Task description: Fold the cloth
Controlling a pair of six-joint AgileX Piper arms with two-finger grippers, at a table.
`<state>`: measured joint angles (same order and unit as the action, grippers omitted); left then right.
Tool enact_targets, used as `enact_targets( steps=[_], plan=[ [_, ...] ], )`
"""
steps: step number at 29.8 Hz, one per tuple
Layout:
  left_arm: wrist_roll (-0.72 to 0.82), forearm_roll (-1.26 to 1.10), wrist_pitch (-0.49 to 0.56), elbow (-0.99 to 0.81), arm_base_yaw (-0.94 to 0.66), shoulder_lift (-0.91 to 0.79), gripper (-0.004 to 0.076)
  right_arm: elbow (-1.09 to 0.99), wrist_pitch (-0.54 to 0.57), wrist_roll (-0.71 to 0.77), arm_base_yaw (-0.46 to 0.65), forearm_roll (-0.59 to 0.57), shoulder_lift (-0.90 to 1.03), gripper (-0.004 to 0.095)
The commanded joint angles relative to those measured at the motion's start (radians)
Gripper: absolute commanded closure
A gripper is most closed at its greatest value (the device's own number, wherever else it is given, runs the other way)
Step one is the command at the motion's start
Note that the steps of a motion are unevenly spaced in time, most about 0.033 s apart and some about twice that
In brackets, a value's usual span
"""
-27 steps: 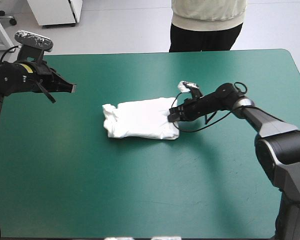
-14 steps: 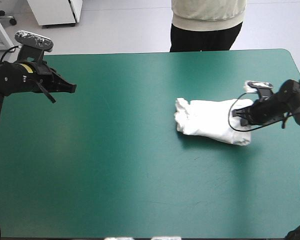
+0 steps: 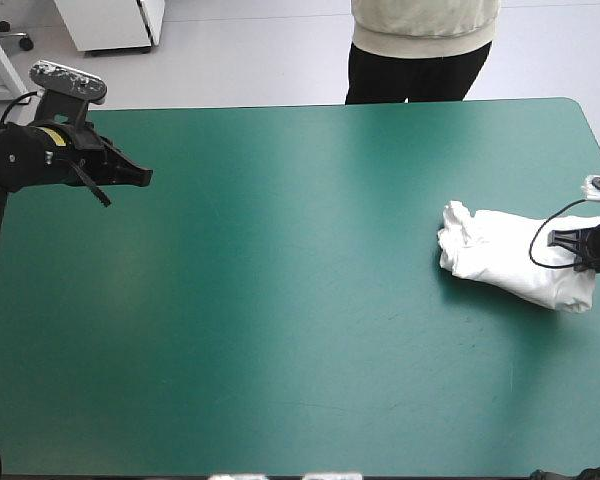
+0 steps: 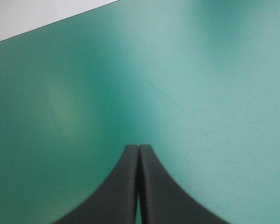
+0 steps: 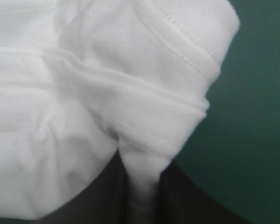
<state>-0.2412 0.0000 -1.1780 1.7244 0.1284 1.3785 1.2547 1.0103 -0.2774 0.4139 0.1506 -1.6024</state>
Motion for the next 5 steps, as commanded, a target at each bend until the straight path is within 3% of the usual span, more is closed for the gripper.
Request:
enact_targets(
  steps=[1, 5],
  plan=[
    [0.004, -0.012, 0.051, 0.028, 0.001, -0.032, 0.0733, 0.023, -0.025, -0.026, 0.003, 0.026, 0.047, 0.0634],
    [0.004, -0.012, 0.051, 0.028, 0.001, -0.032, 0.0733, 0.027, -0.028, -0.044, 0.003, 0.079, 0.053, 0.0368]
  ],
)
